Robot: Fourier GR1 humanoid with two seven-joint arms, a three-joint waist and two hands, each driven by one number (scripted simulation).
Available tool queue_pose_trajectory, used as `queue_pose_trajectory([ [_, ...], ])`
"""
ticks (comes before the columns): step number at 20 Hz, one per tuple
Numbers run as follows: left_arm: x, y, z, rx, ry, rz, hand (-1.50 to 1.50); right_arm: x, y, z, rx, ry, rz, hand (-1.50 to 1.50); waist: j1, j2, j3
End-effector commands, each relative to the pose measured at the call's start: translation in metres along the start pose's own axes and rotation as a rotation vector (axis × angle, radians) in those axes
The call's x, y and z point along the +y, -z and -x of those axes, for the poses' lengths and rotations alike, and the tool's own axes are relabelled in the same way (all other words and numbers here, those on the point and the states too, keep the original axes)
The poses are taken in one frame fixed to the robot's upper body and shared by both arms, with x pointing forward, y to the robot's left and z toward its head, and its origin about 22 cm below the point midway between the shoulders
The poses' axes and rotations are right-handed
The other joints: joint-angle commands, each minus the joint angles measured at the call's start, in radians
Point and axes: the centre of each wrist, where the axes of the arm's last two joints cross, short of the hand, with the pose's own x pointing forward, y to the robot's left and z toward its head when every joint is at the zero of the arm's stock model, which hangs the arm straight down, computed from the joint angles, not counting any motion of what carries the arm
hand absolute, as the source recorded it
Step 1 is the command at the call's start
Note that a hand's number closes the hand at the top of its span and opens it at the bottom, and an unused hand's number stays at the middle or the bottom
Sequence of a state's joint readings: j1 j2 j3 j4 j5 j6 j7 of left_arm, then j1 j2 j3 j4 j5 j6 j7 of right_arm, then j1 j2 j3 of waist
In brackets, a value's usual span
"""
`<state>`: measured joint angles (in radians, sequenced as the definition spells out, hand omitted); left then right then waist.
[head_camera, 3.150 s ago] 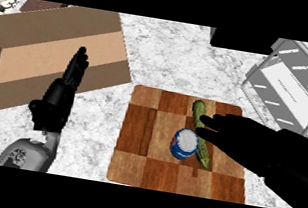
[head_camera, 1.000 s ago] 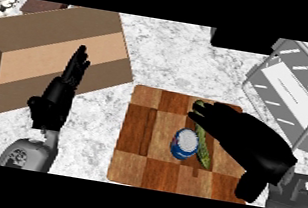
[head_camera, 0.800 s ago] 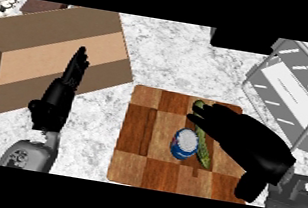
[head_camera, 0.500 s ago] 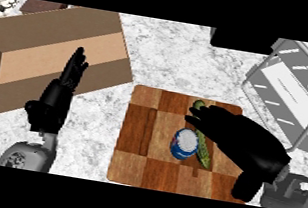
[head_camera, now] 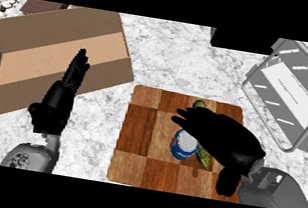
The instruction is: Pick the can from the cutting board and place it in the tiered basket
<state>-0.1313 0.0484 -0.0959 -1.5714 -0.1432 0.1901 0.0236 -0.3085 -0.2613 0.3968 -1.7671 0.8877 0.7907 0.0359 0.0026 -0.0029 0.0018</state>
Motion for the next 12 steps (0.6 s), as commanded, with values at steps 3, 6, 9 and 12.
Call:
queue_pose_trajectory([
  [3, 0.005, 0.009, -0.005, 0.022, -0.001, -0.006, 0.0, 0.034, 0.014, 0.002, 0.021, 0.001, -0.015, -1.5, -0.002, 0.003, -0.002],
  [6, 0.0, 0.006, -0.003, 0.021, 0.005, -0.001, 0.0, 0.009, 0.027, -0.007, 0.018, -0.013, -0.025, -1.5, 0.0, 0.003, -0.002],
  [9, 0.006, -0.004, 0.005, 0.025, 0.008, -0.012, 0.0, 0.021, 0.026, -0.008, 0.019, 0.001, -0.011, -1.5, -0.001, 0.003, -0.002],
  [12, 0.003, -0.013, -0.012, 0.024, 0.015, 0.008, 0.0, 0.029, 0.022, -0.002, 0.023, 0.016, -0.022, -1.5, -0.001, 0.002, -0.002],
])
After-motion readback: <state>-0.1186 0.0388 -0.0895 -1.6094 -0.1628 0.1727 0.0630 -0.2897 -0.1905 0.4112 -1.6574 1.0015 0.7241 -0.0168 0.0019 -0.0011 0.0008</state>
